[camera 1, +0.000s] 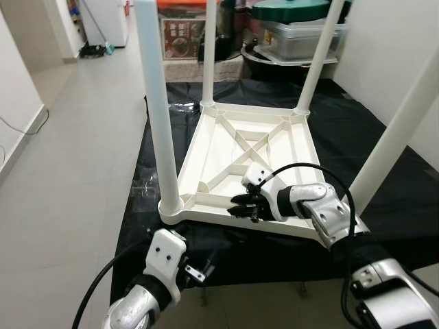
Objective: Building children table
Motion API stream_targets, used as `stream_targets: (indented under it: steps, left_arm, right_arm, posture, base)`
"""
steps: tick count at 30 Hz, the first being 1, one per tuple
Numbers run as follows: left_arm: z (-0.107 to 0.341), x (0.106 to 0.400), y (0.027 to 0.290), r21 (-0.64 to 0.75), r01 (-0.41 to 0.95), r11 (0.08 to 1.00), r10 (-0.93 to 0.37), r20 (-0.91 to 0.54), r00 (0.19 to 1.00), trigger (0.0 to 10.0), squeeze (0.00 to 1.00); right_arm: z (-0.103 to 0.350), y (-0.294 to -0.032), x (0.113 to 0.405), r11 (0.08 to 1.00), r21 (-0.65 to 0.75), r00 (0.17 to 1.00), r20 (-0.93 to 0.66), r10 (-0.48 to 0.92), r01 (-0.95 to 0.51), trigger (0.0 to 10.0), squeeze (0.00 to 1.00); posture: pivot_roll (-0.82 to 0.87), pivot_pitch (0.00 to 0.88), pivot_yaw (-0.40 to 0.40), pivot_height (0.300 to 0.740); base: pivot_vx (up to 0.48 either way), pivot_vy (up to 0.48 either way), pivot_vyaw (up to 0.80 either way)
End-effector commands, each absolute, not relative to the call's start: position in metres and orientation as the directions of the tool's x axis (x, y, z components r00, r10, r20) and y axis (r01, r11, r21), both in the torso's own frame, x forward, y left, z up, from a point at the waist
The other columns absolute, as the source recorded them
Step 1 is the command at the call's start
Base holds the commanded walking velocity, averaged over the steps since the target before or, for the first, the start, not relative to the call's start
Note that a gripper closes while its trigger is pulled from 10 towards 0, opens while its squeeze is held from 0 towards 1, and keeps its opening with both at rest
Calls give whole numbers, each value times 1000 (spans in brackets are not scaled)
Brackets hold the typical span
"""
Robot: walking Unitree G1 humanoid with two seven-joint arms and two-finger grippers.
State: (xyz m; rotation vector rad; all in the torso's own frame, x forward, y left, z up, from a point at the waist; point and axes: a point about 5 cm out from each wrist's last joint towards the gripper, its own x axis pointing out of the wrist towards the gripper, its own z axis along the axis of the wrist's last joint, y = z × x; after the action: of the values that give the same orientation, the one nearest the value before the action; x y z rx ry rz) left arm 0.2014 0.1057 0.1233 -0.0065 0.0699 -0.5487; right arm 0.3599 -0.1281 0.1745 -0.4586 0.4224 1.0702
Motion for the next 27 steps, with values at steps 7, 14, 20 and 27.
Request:
stream_targets:
  steps: [7,14,20,27]
  left_arm:
    - [118,186,120,-1,451,892,-448,-114,887,10000,0]
    - [121,182,116,-27,458,889,-458,-111,882,10000,0]
    - [123,181,116,-29,453,891,-453,-108,885,10000,0]
    - [122,181,114,-31,448,894,-448,-112,887,10000,0]
  right_arm:
    - [185,-102,365,335,-124,345,-548,762,-934,10000,0]
    - [181,-94,366,260,-126,280,-630,724,-957,10000,0]
    - [173,-97,368,251,-134,272,-689,672,-959,10000,0]
    - [173,-96,374,300,-163,325,-700,636,-940,10000,1000]
  posture:
    - [102,128,-89,740]
    - [94,161,-103,740]
    - [86,174,-108,740]
    - [80,186,-113,740]
  base:
    - [0,0,0]
    - [0,0,0]
    - [0,0,0]
    - [0,0,0]
